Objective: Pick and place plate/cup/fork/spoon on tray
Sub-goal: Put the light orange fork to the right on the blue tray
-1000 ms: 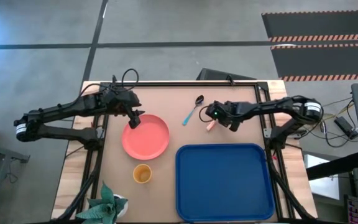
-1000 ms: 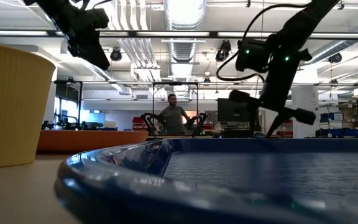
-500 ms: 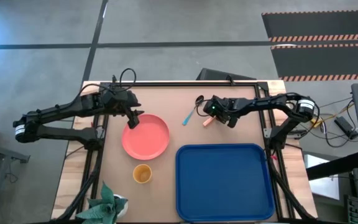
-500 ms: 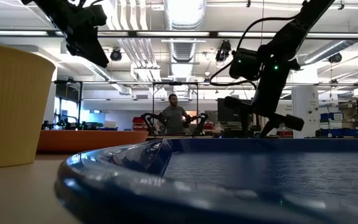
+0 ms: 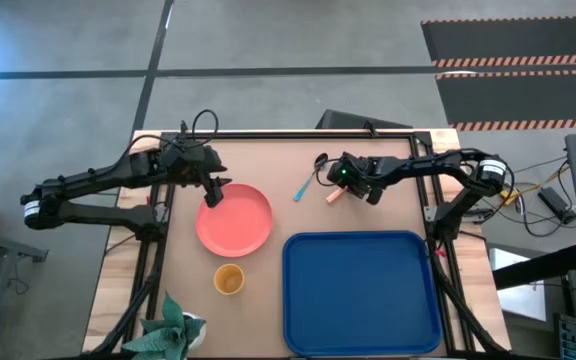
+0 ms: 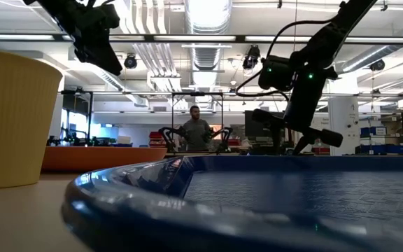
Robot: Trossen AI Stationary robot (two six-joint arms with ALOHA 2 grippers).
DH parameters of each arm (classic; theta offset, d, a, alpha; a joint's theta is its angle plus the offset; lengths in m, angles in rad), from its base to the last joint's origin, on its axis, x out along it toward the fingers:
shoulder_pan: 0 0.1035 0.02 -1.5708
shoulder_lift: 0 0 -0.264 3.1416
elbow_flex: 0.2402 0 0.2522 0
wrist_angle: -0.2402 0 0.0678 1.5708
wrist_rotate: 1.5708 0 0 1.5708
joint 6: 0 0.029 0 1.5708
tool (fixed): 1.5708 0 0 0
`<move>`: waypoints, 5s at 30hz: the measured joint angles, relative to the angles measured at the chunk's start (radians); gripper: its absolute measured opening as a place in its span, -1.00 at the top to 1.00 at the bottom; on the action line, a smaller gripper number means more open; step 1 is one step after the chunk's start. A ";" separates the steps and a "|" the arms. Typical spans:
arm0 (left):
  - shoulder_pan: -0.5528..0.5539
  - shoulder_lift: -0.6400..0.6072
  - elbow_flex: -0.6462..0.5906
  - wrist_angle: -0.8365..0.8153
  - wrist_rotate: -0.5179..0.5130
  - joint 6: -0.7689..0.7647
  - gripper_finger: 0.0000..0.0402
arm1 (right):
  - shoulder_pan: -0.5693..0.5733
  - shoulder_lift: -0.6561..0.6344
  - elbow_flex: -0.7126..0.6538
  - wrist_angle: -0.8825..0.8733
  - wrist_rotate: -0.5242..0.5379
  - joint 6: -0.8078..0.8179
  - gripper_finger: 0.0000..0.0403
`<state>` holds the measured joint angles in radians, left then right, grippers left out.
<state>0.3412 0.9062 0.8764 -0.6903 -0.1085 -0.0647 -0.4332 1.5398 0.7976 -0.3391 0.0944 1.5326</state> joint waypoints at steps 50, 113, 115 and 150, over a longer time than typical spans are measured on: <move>0.000 -0.006 0.000 0.001 0.010 -0.006 0.20 | 0.319 -0.025 0.653 -0.960 -0.077 -0.228 0.87; 0.000 -0.003 0.000 0.001 0.013 -0.012 0.20 | 0.670 -0.034 0.110 -0.588 -0.175 0.011 0.09; 0.000 -0.003 0.000 0.001 0.013 -0.025 0.20 | 0.670 -0.034 0.092 -0.554 -0.169 0.012 0.09; 0.000 -0.003 0.000 0.001 0.024 -0.033 0.20 | 0.917 -0.050 0.369 -0.800 -0.174 0.572 0.84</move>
<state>0.3408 0.9028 0.8764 -0.6891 -0.0845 -0.0973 0.4839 1.4895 1.1664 -1.1393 -0.0795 2.1041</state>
